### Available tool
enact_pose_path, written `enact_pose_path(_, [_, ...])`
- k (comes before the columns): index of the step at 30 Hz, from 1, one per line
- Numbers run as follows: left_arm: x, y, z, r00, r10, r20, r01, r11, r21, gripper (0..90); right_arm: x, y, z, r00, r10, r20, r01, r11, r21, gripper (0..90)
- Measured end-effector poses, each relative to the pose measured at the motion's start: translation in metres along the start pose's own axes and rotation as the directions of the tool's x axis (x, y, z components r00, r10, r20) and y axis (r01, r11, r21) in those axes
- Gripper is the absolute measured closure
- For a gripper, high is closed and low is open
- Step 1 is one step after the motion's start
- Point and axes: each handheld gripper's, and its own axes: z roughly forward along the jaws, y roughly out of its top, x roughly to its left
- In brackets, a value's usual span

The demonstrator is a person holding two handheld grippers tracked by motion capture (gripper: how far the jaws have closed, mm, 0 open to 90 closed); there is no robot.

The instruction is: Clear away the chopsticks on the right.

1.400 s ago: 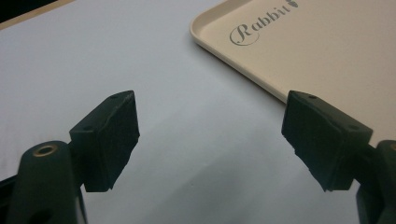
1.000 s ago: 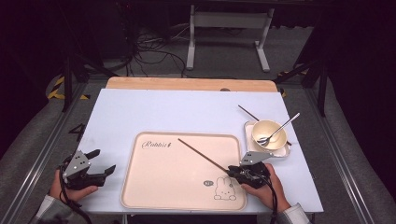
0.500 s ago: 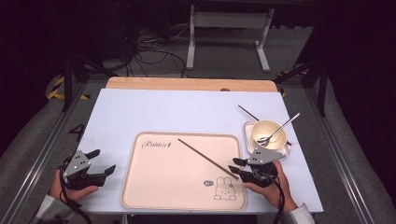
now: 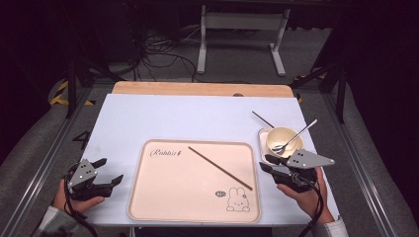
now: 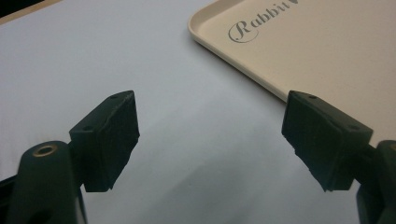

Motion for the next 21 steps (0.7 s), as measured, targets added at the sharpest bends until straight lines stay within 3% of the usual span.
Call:
enact_pose_path(7, [0.0, 0.0, 0.0, 1.0, 0.002, 0.001, -0.002, 1.0, 0.003, 19.7, -0.018, 0.004, -0.025, 0.997, 0.03, 0.072, -0.025, 0.998, -0.059, 64.7])
enact_pose_path(10, [0.0, 0.0, 0.0, 1.0, 0.0, 0.002, 0.0, 1.0, 0.002, 19.7, -0.029, 0.003, -0.037, 0.9913, 0.047, 0.123, -0.037, 0.996, -0.077, 64.7])
enact_pose_path(14, [0.0, 0.0, 0.0, 1.0, -0.001, 0.003, 0.001, 1.0, -0.001, 19.6, -0.042, -0.003, -0.051, 0.9812, 0.082, 0.175, -0.066, 0.993, -0.097, 64.6])
enact_pose_path(15, [0.0, 0.0, 0.0, 1.0, 0.001, 0.004, -0.001, 1.0, 0.001, 19.6, -0.05, -0.009, -0.058, 0.9724, 0.099, 0.211, -0.08, 0.992, -0.097, 64.3])
enact_pose_path(16, [0.0, 0.0, 0.0, 1.0, 0.001, 0.004, -0.001, 1.0, 0.001, 19.6, -0.05, -0.009, -0.058, 0.9724, 0.099, 0.211, -0.08, 0.992, -0.097, 64.3])
enact_pose_path(21, [0.0, 0.0, 0.0, 1.0, 0.004, 0.002, -0.004, 1.0, 0.005, 19.5, -0.072, -0.024, -0.067, 0.9535, 0.16, 0.255, -0.142, 0.986, -0.09, 61.4])
